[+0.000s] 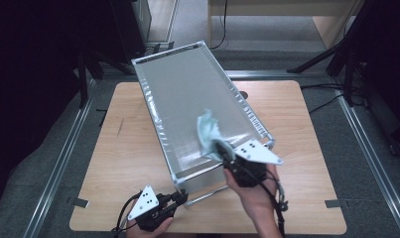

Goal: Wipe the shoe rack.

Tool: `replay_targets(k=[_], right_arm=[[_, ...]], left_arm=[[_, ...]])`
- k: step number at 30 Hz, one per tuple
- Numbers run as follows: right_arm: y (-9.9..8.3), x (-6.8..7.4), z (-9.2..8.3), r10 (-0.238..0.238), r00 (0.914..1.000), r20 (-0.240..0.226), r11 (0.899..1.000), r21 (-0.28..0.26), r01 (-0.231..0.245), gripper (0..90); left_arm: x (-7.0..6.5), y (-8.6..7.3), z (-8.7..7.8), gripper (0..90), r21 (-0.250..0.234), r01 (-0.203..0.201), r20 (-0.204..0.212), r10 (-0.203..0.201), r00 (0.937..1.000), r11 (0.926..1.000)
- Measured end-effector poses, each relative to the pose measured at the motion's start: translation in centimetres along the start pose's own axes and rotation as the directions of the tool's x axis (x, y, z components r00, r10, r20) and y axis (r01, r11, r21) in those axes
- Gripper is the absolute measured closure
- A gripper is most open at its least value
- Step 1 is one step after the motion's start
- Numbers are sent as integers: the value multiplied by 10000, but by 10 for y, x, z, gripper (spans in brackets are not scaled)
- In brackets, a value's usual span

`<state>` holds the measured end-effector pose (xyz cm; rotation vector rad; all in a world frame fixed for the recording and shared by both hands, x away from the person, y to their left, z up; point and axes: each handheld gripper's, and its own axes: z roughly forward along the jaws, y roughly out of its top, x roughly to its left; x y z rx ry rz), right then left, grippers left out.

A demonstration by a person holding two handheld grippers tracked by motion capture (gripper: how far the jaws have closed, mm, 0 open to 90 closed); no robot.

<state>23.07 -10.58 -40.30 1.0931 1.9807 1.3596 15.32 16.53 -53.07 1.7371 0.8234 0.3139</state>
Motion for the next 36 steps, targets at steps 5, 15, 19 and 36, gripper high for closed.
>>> replay_targets(k=[5,15,19,36], right_arm=[[1,-46,-9,756,9876,1373,9970,-238,-731,779],[-1,-19,-3,568,9919,1138,9983,-187,-550,788],[-2,6,3,462,9984,323,9989,-138,-458,789],[-3,0,-3,254,9997,23,9994,-245,-254,776]], left_arm=[[1,0,1,791,-25,38,1,-38,10000,10000],[4,-1,1,786,-89,237,55,-237,9997,9997],[3,-1,2,788,-108,230,9,-230,9997,9997],[2,0,4,789,17,82,71,-82,9999,10000]])
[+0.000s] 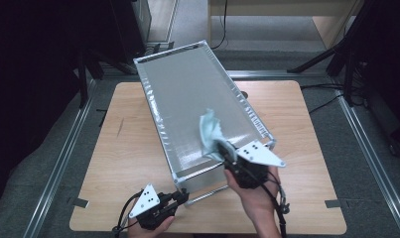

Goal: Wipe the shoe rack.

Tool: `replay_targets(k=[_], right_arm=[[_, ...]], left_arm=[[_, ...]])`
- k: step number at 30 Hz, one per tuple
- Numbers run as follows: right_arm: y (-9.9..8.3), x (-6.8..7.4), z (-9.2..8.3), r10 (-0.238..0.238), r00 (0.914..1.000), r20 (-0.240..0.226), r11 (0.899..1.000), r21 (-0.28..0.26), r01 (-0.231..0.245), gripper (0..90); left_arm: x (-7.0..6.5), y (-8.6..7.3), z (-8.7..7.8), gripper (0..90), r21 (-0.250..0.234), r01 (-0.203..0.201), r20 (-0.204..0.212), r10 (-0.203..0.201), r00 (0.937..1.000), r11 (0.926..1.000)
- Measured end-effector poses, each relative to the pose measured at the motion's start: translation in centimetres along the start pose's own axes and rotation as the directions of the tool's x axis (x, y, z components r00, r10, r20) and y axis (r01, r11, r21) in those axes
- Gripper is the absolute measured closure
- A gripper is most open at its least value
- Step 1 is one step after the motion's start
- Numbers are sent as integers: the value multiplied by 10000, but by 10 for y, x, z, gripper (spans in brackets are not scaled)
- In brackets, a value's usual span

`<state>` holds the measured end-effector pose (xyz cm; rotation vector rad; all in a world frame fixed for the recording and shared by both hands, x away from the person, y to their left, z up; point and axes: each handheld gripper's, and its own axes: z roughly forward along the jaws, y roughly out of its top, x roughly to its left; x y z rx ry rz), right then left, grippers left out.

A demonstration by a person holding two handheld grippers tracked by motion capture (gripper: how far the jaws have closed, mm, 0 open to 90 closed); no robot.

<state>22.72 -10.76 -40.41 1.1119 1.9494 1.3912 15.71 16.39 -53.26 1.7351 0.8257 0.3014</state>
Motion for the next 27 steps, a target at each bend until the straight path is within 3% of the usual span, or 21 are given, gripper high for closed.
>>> replay_targets(k=[2,4,6,8,10,13,16,19,23,27], right_arm=[[1,-15,-5,17,9969,789,9999,-102,-9,774],[2,-26,-9,-207,9833,1807,9995,-192,246,768],[4,-36,-12,-49,9711,2384,9996,-242,110,769],[3,-40,-13,239,9728,2305,9994,-318,-170,772],[1,-37,-13,179,9733,2290,9994,-318,-109,774],[0,-27,-13,269,9850,1703,9993,-316,-219,773],[-1,-10,-10,-75,9920,1258,9997,-221,104,773],[-2,11,-4,-342,9983,473,9992,-193,352,772],[-3,32,0,-87,9961,-878,9998,-174,72,764],[-2,44,-4,-98,9898,-1423,9996,-272,60,760]], left_arm=[[0,0,0,789,7,23,-19,-23,10000,10000],[0,0,0,788,-9,38,-28,-38,10000,10000],[1,0,0,788,-25,99,-30,-99,9999,9999],[1,0,0,787,-35,126,-36,-126,9999,9999],[1,0,0,787,-42,113,-40,-113,9999,9999],[0,-1,1,786,-67,166,-39,-166,9999,9998],[0,-1,1,786,-67,166,-64,-166,9998,9998],[0,-1,1,787,-55,132,-103,-133,9999,9999],[0,-1,1,788,-42,115,-113,-116,9999,9999],[-1,-1,1,789,-28,71,-132,-71,9999,10000]])
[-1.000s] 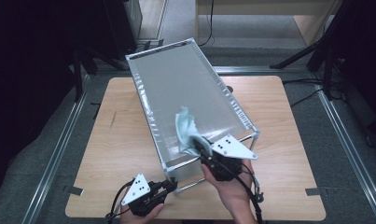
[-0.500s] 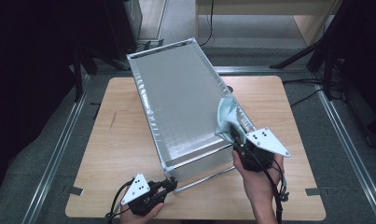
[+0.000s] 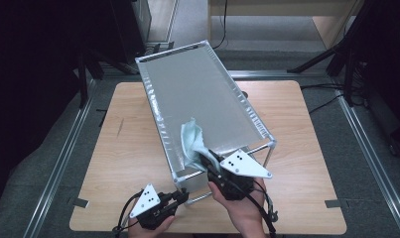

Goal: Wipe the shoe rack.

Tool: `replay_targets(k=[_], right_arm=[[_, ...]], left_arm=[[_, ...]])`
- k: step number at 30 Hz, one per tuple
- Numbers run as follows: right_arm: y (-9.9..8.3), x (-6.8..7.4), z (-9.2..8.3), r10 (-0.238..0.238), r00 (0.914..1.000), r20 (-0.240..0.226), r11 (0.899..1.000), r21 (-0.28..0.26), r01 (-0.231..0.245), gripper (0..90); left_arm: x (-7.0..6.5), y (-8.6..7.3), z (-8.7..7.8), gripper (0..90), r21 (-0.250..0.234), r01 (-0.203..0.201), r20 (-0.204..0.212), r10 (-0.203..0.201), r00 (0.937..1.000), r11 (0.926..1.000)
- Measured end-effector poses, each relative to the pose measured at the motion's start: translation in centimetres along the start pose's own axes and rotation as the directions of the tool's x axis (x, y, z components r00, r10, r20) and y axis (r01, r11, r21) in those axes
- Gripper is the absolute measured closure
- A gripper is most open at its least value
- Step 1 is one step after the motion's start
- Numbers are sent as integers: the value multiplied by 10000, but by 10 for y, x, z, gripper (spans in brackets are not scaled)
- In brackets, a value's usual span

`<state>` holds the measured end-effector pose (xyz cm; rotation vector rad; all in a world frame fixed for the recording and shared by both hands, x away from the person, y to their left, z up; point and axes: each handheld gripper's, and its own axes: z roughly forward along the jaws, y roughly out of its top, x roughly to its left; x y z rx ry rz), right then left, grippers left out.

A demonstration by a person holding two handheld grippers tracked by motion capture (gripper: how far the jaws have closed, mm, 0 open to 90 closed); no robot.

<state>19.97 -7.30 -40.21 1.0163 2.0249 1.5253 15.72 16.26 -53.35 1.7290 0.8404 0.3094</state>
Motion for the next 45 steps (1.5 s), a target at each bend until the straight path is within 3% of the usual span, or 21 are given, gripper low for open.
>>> replay_targets(k=[4,7,9,13,15,17,18,21,23,27,32,35,39,41,45], right_arm=[[1,-5,-13,-332,9992,213,9992,-210,337,772],[-1,-18,-26,-730,9913,1094,9969,-228,759,778],[-3,-30,-37,-723,9846,1589,9967,-244,772,782],[-8,-60,-61,-376,9601,2771,9975,-464,524,797],[-12,-77,-70,43,9398,3417,9980,-608,176,807],[-17,-90,-77,309,9242,3807,9978,-665,-59,813],[-20,-95,-78,479,9228,3824,9972,-708,-225,817],[-27,-95,-76,656,9310,3590,9969,-651,-452,823],[-29,-89,-71,566,9421,3306,9975,-596,-391,824],[-30,-67,-62,138,9635,2673,9990,-450,-19,823],[-29,-35,-50,-41,9905,1374,9996,-279,80,822],[-30,-9,-42,-477,9966,678,9987,-163,489,820],[-32,17,-33,-1205,9926,162,9926,-95,1207,817],[-32,18,-32,-1329,9910,183,9911,-76,1330,817],[-32,-1,-37,-969,9937,556,9953,-27,972,816]], left_arm=[[0,0,0,789,24,-1,16,1,10000,10000],[1,0,0,789,27,-23,23,23,10000,10000],[0,0,0,790,27,-30,13,30,10000,10000],[0,0,0,790,73,-79,-8,79,10000,9999],[0,0,0,790,70,-68,-10,68,10000,10000],[0,0,0,790,84,-75,13,75,10000,9999],[1,0,1,790,97,-102,32,102,9999,9999],[1,0,1,791,109,-108,29,108,9999,9999],[1,0,1,791,109,-106,27,105,9999,9999],[2,1,1,790,119,-114,153,112,9998,9999],[0,1,3,791,122,-168,208,165,9996,9998],[-1,1,3,792,141,-223,179,220,9996,9997],[-1,1,3,792,140,-223,180,220,9996,9997],[-1,1,3,792,156,-233,183,230,9996,9996],[-2,0,3,793,143,-253,182,250,9995,9996]])
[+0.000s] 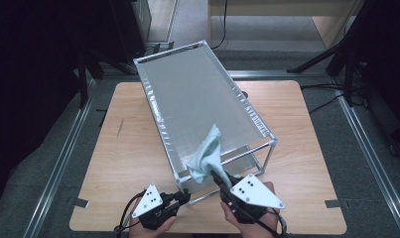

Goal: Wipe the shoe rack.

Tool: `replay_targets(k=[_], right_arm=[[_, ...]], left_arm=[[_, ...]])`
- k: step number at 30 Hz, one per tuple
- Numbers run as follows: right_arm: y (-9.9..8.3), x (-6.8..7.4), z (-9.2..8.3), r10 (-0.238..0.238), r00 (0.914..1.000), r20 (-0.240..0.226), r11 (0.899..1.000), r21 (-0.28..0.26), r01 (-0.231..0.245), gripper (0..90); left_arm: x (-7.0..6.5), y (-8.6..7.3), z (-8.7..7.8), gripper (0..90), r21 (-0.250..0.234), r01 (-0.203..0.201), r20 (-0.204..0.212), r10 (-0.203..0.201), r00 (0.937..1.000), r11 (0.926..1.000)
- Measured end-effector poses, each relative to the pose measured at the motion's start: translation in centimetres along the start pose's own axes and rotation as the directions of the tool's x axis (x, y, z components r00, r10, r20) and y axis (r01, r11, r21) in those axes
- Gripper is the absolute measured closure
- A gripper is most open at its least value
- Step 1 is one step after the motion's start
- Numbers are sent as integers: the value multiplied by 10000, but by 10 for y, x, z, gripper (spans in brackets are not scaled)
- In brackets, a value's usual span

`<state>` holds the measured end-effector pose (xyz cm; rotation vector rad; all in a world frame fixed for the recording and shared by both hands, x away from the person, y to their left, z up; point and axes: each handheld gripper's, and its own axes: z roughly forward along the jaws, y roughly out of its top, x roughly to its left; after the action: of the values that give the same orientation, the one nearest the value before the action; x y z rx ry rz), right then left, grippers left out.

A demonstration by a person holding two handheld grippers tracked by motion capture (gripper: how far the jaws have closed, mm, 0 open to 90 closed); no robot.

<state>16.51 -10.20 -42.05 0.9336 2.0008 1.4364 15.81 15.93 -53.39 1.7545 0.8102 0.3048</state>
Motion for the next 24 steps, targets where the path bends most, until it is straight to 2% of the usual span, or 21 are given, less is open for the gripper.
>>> replay_targets(k=[4,8,11,15,16,19,22,24], right_arm=[[-2,-25,-7,254,9958,883,9997,-70,-249,816],[-5,-49,-14,606,9827,1752,9981,-193,-581,816],[-8,-66,-18,948,9660,2403,9955,-314,-899,817],[-14,-82,-22,1461,9383,3134,9892,-363,-1419,815],[-16,-83,-21,1543,9362,3158,9879,-329,-1517,814],[-16,-77,-18,1475,9416,3027,9886,-165,-1496,816],[-14,-65,-15,1241,9541,2726,9919,-68,-1270,816],[-13,-55,-13,1083,9656,2363,9936,45,-1126,816]], left_arm=[[0,0,0,793,32,-31,-3,31,10000,10000],[-1,0,1,793,31,-85,11,85,10000,10000],[-2,0,1,794,49,-91,29,91,10000,9999],[-2,0,1,795,43,-83,39,83,10000,10000],[-2,0,1,795,46,-89,43,89,10000,9999],[-2,0,1,795,51,-94,54,93,9999,9999],[-2,0,1,795,69,-123,44,123,9999,9999],[-2,0,1,795,80,-149,56,148,9999,9999]])
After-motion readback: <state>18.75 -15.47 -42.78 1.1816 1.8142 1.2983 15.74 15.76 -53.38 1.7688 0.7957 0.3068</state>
